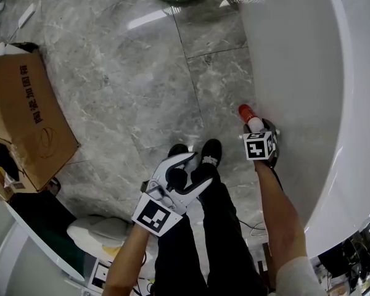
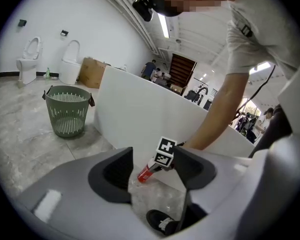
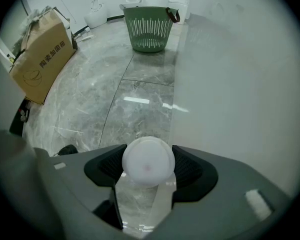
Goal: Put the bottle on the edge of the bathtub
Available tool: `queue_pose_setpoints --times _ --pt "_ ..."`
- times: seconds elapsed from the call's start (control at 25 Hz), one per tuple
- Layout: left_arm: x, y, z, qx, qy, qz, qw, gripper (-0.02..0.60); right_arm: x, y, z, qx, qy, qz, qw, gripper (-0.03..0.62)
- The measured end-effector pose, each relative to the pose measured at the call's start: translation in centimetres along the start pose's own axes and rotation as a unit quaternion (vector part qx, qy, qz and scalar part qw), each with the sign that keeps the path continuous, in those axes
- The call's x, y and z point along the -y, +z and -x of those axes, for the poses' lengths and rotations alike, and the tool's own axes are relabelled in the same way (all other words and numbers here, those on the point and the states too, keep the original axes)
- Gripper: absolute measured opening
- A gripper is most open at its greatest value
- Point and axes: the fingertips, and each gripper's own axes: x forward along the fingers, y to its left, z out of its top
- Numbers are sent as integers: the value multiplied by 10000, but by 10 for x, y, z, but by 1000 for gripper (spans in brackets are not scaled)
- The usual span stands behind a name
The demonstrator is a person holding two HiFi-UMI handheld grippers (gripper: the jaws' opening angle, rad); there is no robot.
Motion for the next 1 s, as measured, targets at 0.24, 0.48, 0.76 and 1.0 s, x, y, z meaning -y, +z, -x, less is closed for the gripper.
queue_pose_setpoints --times 0.24,0.48,0.76,1.0 --pt "-7 -9 -1 -2 59 48 10000 305 -3 1 -14 -118 19 123 9999 284" --pt "-5 -15 4 0 117 -6 9999 305 -5 -1 -20 -253 5 124 9996 284" --pt "16 -4 25 77 145 52 9999 307 0 3 16 -98 -216 201 9995 264" --pt "43 20 40 -37 -132 -221 9997 305 -19 9 75 207 -131 -286 9993 264"
